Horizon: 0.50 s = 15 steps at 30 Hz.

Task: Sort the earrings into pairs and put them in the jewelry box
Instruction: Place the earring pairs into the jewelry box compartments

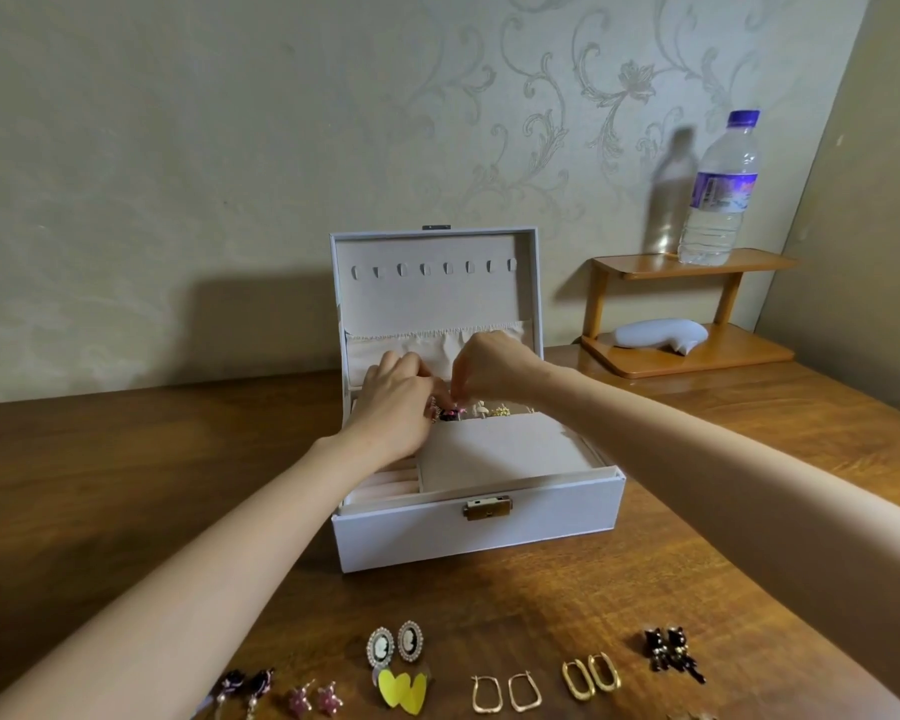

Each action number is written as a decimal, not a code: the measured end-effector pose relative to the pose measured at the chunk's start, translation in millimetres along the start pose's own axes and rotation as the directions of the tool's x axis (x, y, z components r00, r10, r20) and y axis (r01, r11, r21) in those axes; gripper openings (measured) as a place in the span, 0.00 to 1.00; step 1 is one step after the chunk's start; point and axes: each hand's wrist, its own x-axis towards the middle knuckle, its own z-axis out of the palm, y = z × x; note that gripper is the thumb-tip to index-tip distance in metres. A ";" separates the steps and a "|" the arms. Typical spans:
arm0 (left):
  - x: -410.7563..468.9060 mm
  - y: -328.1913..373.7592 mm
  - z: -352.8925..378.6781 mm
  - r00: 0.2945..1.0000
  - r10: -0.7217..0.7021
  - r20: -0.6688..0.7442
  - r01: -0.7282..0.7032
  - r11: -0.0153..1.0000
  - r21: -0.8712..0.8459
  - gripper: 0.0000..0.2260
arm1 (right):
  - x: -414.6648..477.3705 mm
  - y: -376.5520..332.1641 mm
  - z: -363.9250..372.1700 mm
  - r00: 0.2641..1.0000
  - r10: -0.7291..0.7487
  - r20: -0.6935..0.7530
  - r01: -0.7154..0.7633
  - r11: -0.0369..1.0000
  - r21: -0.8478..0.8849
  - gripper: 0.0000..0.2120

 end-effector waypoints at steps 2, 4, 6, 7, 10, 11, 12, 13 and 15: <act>0.1 -0.3 0.2 1.000 0.004 0.007 -0.004 1.000 0.001 0.15 | 0.2 0.4 1.0 1.000 0.004 -0.025 -0.004 1.000 0.013 0.06; 0.1 0.0 -0.8 1.000 0.013 0.003 -0.013 1.000 -0.007 0.15 | -2.2 -0.1 -1.3 0.998 0.010 -0.060 -0.007 0.999 0.047 0.05; -2.0 1.3 -3.8 1.000 0.021 -0.019 -0.021 0.999 -0.028 0.13 | -9.4 -0.8 -5.7 0.997 -0.001 -0.079 0.008 0.996 0.091 0.06; -4.1 1.9 -5.8 0.999 0.022 -0.037 -0.024 0.999 -0.041 0.13 | -15.0 -1.2 -8.3 0.996 -0.015 -0.087 0.025 0.994 0.109 0.06; -15.3 2.5 -15.0 0.994 0.038 -0.099 -0.046 0.996 -0.077 0.12 | -36.6 -3.3 -16.3 0.992 -0.074 -0.107 0.089 0.985 0.145 0.07; -20.9 2.2 -18.8 0.992 0.046 -0.115 -0.056 0.995 -0.086 0.11 | -44.7 -4.2 -18.5 0.990 -0.087 -0.109 0.104 0.981 0.161 0.07; -28.0 2.3 -23.3 0.990 0.052 -0.129 -0.064 0.993 -0.098 0.11 | -53.5 -5.6 -20.3 0.990 -0.095 -0.109 0.113 0.977 0.178 0.07; -36.8 1.9 -27.5 0.988 0.057 -0.143 -0.073 0.991 -0.113 0.10 | -63.1 -7.6 -21.7 0.988 -0.102 -0.113 0.123 0.973 0.196 0.07; -57.9 2.5 -37.0 0.982 0.075 -0.176 -0.101 0.984 -0.144 0.08 | -83.5 -12.3 -23.8 0.983 -0.133 -0.126 0.159 0.961 0.224 0.06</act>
